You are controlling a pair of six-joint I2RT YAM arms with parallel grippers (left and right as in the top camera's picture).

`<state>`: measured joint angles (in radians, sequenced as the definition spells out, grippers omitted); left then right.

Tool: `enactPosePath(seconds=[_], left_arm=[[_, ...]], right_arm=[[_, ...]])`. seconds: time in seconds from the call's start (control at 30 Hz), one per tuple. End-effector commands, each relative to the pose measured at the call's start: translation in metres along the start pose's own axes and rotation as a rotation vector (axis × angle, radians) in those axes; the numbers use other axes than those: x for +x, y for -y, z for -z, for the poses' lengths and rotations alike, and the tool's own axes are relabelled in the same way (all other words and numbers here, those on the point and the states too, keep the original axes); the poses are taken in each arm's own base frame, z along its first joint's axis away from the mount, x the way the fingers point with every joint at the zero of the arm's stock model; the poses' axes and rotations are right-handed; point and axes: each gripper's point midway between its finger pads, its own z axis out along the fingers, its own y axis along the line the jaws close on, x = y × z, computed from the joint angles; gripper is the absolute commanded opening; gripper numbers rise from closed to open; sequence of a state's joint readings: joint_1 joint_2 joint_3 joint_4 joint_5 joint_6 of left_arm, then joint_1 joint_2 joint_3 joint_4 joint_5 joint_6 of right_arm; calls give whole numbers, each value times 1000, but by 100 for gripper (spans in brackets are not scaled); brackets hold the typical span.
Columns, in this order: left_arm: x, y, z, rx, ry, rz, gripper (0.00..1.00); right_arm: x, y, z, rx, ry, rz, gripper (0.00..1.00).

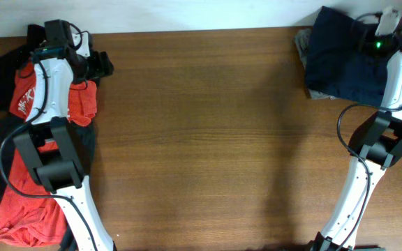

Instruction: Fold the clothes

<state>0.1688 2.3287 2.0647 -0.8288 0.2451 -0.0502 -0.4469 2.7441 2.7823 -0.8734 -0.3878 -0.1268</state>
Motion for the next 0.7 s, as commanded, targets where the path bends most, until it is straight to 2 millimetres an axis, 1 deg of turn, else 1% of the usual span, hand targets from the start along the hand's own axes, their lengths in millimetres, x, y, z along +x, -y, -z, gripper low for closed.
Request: enactPosePath(seconds=[0.0, 0.03, 0.1, 0.13, 0.17, 0.2, 0.23, 0.27, 0.4, 0.47, 0.57, 0.67], left_arm=[[5, 10, -10, -12, -15, -20, 82], [5, 9, -10, -24, -14, -23, 82], [5, 8, -10, -41, -14, -26, 84], [5, 7, -10, -44, -14, -27, 86], [5, 7, -10, -45, -14, -27, 87], [5, 7, -10, -47, -14, -27, 87], [5, 6, -10, -53, -14, -27, 92], [5, 3, -10, -68, -12, -26, 94], [4, 2, -10, -78, -12, -27, 97], [4, 2, -10, -78, -12, -27, 98], [4, 2, -10, -78, -12, -27, 99], [4, 2, -10, -78, -11, -27, 99]], right_arm=[[-56, -75, 59, -122, 100, 103, 25], [-44, -86, 55, -139, 53, 115, 25], [-21, -104, 49, -154, -44, 124, 25], [-9, -104, 46, -118, -94, 120, 24], [-2, -103, 44, -87, -127, 120, 22], [10, -102, 42, -38, -181, 122, 19], [17, -102, 40, -19, -209, 123, 17], [27, -101, 37, 2, -246, 120, 14], [53, -89, 21, 64, -326, 39, 10], [66, -81, 14, 85, -357, 6, 9], [93, -72, -2, 91, -417, -33, 9], [126, -67, -19, 88, -481, -48, 10]])
